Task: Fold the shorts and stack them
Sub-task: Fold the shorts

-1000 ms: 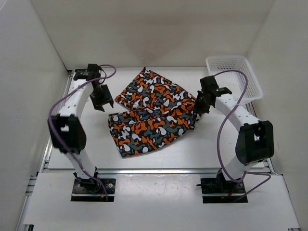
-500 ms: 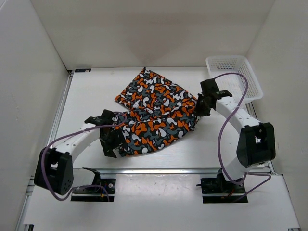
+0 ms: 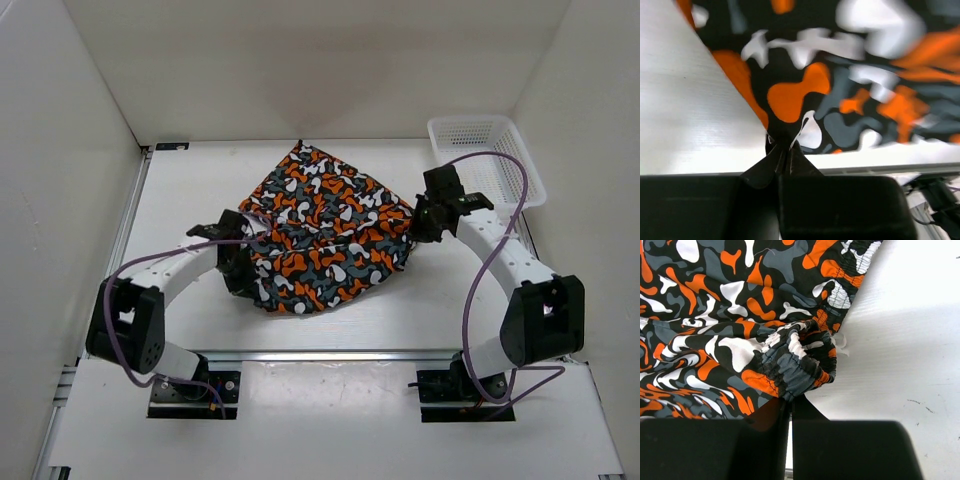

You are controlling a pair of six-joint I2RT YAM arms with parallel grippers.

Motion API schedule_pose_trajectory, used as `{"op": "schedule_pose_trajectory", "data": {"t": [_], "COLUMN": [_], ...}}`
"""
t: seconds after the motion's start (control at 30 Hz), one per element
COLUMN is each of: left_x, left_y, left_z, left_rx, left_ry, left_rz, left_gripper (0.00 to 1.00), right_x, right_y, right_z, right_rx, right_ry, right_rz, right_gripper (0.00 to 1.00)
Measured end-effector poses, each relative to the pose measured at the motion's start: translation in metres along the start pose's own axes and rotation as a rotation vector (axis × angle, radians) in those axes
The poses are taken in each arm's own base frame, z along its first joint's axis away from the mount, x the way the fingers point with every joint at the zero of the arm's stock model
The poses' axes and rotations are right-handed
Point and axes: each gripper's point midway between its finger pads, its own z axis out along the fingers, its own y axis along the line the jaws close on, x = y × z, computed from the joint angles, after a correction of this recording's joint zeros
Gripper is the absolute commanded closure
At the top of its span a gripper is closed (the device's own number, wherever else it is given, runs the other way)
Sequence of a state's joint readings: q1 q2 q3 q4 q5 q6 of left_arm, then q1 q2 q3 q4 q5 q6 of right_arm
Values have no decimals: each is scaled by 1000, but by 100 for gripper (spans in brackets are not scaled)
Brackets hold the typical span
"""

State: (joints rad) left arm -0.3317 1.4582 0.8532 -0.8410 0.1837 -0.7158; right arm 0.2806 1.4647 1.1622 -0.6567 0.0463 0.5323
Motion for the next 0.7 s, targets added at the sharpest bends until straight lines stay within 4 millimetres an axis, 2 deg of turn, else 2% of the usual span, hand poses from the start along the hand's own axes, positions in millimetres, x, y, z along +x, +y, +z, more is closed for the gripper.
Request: {"op": "schedule_pose_trajectory", "data": {"t": [0.2, 0.3, 0.37, 0.5, 0.57, 0.6, 0.7], "left_x": [-47, -80, -105, -151, -167, -172, -175], "left_y": [-41, -46, -46, -43, -39, -37, -30], "left_z": [-71, -83, -76, -43, -27, -21, -16], "left_rx": [108, 97, 67, -7, -38, -48, -66], "left_ry": [-179, -213, -205, -149, -121, -111, -88], "left_rz": [49, 40, 25, 0, -10, -12, -17], "left_gripper": [90, 90, 90, 90, 90, 90, 90], "right_x": [0, 3, 4, 2, 2, 2, 0], "right_y": [-2, -4, -5, -5, -5, -5, -4], "right_z": [2, 12, 23, 39, 43, 43, 42], "right_rx": [8, 26, 42, 67, 74, 74, 71], "right_ry": [3, 31, 55, 83, 88, 87, 81], "right_rz": [-10, -8, -6, 5, 10, 12, 12], "right_gripper": [100, 100, 100, 100, 88, 75, 74]}}
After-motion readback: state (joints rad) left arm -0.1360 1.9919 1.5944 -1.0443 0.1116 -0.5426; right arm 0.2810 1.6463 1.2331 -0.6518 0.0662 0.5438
